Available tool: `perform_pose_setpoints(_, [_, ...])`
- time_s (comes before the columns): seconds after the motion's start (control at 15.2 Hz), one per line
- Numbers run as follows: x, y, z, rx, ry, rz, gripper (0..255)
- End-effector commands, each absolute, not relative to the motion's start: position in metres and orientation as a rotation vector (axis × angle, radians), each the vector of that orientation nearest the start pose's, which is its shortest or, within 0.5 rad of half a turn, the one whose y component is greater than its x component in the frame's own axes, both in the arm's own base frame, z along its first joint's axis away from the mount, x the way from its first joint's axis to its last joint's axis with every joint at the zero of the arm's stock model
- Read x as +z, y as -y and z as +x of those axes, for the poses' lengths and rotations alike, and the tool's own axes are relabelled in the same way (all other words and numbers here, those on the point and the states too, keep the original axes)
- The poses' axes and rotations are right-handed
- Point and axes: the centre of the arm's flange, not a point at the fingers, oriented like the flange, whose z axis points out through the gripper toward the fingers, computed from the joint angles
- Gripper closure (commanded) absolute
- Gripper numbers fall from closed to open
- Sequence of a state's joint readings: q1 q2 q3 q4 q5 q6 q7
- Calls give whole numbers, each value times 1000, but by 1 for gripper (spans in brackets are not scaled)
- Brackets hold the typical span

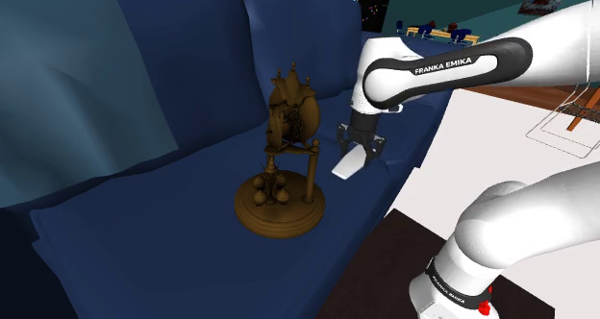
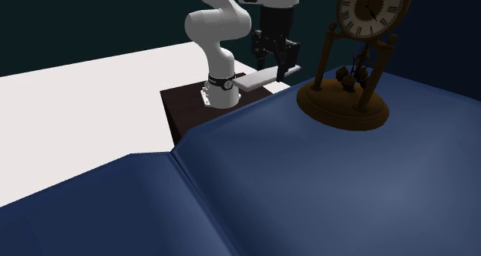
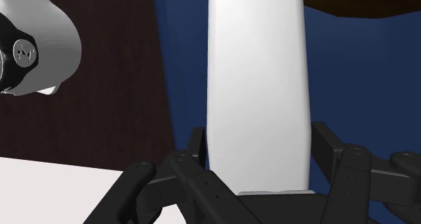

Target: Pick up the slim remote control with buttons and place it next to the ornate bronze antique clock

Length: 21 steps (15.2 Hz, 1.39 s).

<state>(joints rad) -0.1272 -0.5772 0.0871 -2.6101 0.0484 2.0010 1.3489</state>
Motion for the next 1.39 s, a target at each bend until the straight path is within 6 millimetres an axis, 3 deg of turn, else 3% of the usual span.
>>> perform_pose_setpoints(0.0, [425,12,363,37,-2068,-2394,255])
perform_pose_setpoints(0.99, [344,12,363,37,-2068,-2394,255])
perform_pose_setpoints(1.32, [344,12,363,37,-2068,-2394,255])
